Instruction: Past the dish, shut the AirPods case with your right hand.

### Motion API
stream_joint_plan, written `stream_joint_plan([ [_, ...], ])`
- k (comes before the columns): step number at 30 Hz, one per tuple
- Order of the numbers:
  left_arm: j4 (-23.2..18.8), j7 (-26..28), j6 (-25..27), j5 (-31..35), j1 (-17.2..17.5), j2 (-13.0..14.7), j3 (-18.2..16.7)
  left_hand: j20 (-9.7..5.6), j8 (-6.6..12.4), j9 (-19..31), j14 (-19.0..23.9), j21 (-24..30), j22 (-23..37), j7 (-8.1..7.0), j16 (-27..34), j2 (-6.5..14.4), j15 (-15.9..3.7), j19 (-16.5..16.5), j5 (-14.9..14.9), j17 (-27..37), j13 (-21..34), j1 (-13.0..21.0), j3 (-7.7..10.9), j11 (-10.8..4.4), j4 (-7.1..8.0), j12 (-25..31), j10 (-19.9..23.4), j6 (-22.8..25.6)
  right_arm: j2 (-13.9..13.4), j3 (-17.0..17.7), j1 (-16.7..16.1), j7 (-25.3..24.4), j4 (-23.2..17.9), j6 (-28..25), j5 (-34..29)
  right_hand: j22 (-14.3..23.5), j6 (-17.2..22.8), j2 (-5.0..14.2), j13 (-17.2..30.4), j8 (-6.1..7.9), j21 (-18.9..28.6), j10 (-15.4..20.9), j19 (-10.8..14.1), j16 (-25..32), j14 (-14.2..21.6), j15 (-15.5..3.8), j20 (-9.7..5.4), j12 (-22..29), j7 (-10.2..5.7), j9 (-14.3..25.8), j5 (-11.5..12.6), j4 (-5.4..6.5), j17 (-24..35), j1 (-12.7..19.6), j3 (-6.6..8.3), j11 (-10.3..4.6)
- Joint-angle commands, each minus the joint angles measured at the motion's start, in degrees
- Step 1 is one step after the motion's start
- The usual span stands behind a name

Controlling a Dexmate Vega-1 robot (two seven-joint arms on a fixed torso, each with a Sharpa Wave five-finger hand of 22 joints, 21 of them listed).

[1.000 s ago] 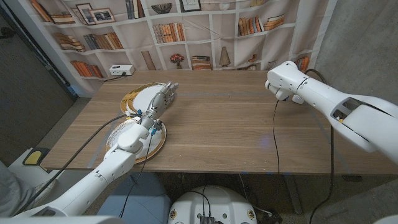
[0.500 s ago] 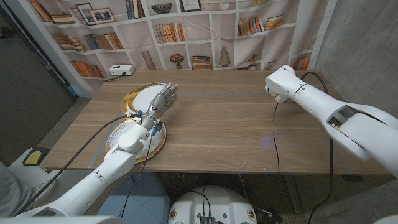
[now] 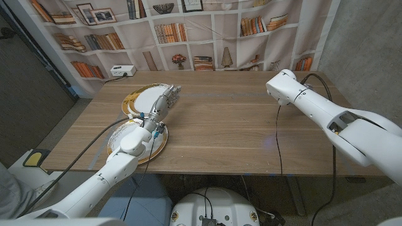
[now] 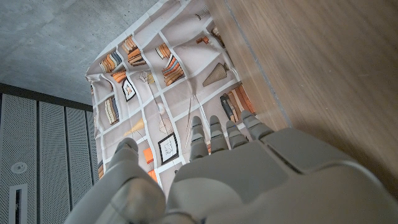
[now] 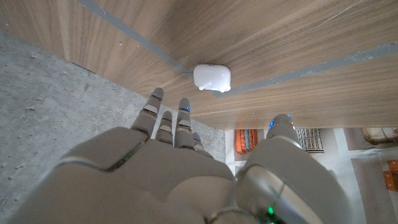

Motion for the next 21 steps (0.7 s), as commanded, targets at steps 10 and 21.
stream_joint_plan([
  [10,-0.3,0.3,0.0,0.3,0.2,-0.2,0.3,0.02,-0.17,0.2,0.0,0.0,0.2,0.0,-0.1,0.1,-0.34,0.0,0.0,0.2,0.3,-0.6,0.2,-0.03,-0.36,-0.1,0.5,0.5,3.4,2.5,-1.2,4.5,4.3,1.4,-7.7,0.1,-0.7,0.18,0.3,0.05,-0.3,0.1,0.1,0.0,0.1,-0.47,-0.34,-0.2,-0.28,0.3,0.2,0.11,0.0,1.0,0.48,-0.52],
  [21,-0.5,0.3,0.3,0.4,0.1,-0.2,0.5,0.03,-0.18,0.2,0.0,0.0,0.2,0.14,-0.1,0.1,-0.36,0.0,0.0,0.2,0.3,-0.6,0.22,0.01,-0.41,-0.1,0.4,0.5,5.6,4.5,-2.1,2.9,6.9,2.8,-10.1,0.1,-0.8,0.49,0.3,-0.01,-0.2,0.1,0.2,0.0,0.2,-0.49,-0.53,-0.2,-0.26,0.3,0.2,0.06,0.0,1.4,0.68,-0.44],
])
